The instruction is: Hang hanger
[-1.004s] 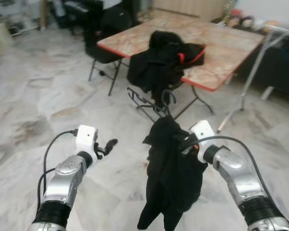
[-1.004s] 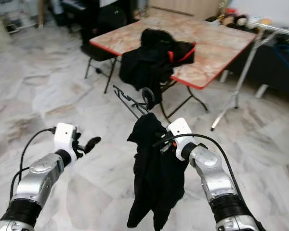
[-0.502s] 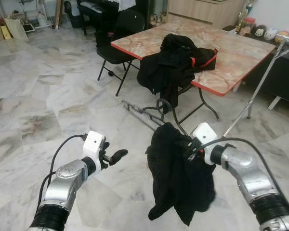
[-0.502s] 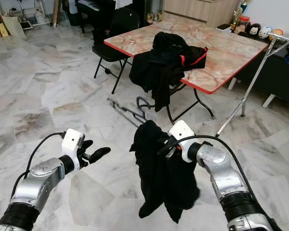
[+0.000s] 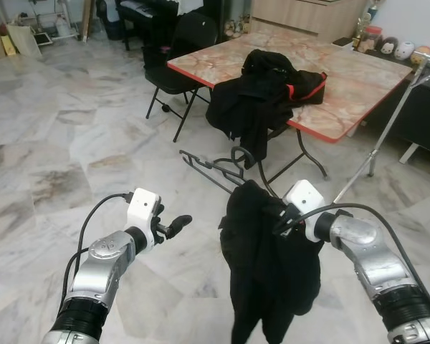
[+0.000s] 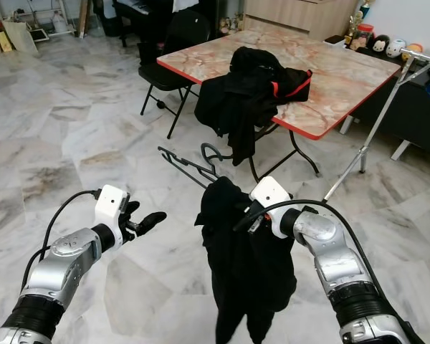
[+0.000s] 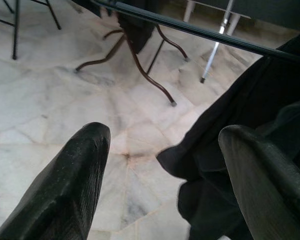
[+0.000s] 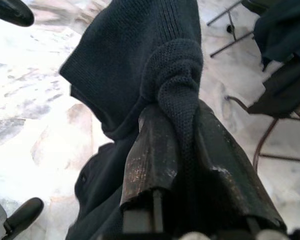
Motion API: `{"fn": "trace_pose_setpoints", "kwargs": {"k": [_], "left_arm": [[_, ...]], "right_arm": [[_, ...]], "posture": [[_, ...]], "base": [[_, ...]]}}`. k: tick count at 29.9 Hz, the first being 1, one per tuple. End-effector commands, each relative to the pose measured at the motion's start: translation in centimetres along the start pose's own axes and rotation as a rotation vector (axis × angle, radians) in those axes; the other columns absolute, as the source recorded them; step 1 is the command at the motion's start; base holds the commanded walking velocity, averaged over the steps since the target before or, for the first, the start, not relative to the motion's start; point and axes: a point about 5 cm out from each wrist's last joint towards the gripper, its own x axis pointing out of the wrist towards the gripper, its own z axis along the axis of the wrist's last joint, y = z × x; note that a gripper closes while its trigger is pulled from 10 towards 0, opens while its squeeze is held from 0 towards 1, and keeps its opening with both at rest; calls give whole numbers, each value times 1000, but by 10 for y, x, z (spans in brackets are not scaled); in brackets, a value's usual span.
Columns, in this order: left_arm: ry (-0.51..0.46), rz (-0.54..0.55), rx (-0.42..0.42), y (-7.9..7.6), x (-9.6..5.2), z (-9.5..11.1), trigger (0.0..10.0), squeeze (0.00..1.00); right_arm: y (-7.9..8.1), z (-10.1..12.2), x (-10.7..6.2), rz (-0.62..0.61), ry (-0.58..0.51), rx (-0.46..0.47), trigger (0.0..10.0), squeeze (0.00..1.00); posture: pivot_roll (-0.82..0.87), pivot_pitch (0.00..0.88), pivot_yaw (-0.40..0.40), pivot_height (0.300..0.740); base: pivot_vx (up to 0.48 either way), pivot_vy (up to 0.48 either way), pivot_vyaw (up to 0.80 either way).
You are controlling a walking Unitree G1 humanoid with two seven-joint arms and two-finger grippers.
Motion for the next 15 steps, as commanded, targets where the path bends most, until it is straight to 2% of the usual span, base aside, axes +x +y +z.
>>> {"fn": "trace_pose_setpoints", "kwargs": {"k": [1, 5, 8, 11, 15], "left_arm": [[-6, -5, 9, -2, 2, 2, 10000, 0], [-3, -2, 7, -1, 2, 1, 10000, 0], [24, -28, 8, -2, 1, -3, 10000, 0], [77, -53, 21, -2, -2, -11, 10000, 0], [167, -28, 35, 3, -2, -25, 10000, 0]], "right_arm": [[-3, 5, -2, -4, -17, -15, 10000, 0], [0, 6, -1, 21, -23, -18, 10000, 0], [0, 11, -1, 37, -61, -22, 10000, 0], [6, 19, -3, 123, -97, -3, 10000, 0], [17, 30, -7, 288, -134, -19, 10000, 0]], "posture": [[-124, 0, -27, 740], [-124, 0, -27, 740], [-124, 0, -27, 740], [-121, 0, -30, 740], [-121, 0, -30, 740]], "base": [[0, 0, -756], [0, 0, -744], [0, 0, 0], [0, 0, 0], [0, 0, 0]]}}
